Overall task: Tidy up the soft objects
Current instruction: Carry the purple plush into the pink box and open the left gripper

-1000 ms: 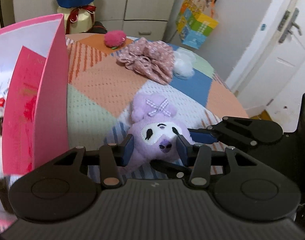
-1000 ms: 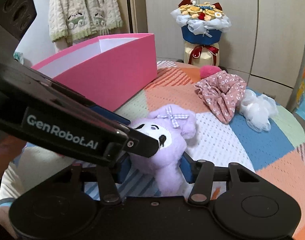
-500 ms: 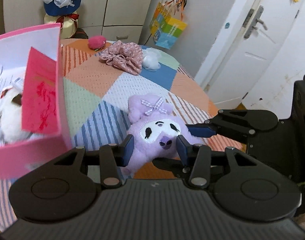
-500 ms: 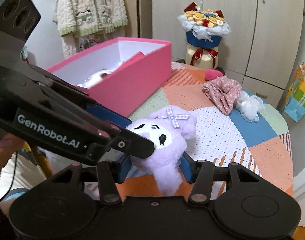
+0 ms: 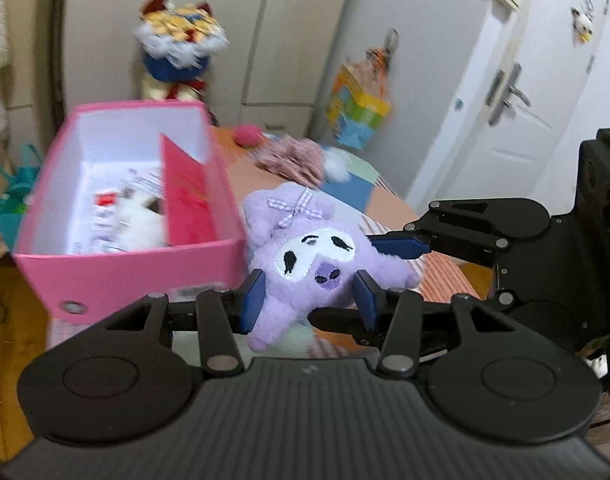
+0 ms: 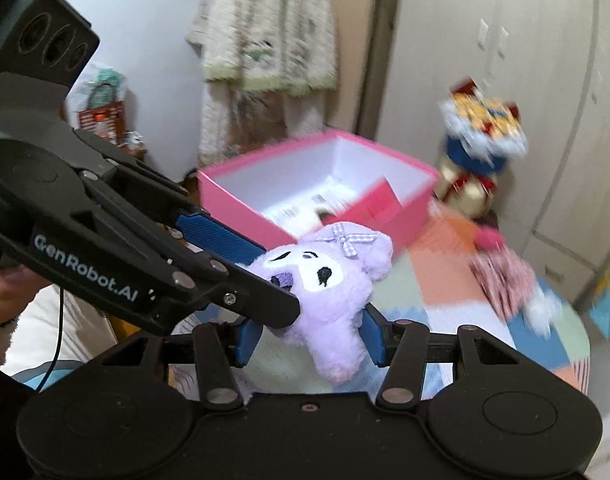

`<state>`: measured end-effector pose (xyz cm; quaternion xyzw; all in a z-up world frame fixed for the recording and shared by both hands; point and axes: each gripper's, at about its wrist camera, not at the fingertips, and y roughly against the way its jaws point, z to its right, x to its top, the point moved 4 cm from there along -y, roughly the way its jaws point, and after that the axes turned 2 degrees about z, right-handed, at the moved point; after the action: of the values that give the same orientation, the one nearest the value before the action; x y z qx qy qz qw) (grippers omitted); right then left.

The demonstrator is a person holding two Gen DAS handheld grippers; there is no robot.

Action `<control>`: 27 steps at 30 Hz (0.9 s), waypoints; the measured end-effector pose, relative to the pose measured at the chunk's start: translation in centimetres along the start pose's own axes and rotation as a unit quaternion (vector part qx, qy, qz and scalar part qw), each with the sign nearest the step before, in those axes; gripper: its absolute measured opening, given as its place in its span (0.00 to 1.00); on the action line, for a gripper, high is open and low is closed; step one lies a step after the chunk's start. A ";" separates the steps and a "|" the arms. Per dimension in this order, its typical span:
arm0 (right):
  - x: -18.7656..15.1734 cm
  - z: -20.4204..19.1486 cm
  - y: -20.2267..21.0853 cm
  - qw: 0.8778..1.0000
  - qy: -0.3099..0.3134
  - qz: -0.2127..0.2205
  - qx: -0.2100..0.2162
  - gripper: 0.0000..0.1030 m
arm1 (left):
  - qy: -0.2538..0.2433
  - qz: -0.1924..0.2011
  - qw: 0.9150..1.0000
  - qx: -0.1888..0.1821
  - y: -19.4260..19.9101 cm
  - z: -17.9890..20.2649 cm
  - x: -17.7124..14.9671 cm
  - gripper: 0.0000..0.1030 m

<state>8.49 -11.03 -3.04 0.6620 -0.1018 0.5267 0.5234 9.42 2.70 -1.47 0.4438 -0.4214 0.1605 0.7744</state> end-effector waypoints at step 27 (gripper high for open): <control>9.9 1.5 -17.0 0.997 -0.003 0.005 0.075 0.59 | 0.100 0.006 0.989 0.109 -5.6 -16.3 6.5 0.49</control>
<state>25.26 -0.79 -4.90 0.7005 -0.0669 0.5336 0.4692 25.14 12.22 -3.46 0.5048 -0.3245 0.2535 0.7587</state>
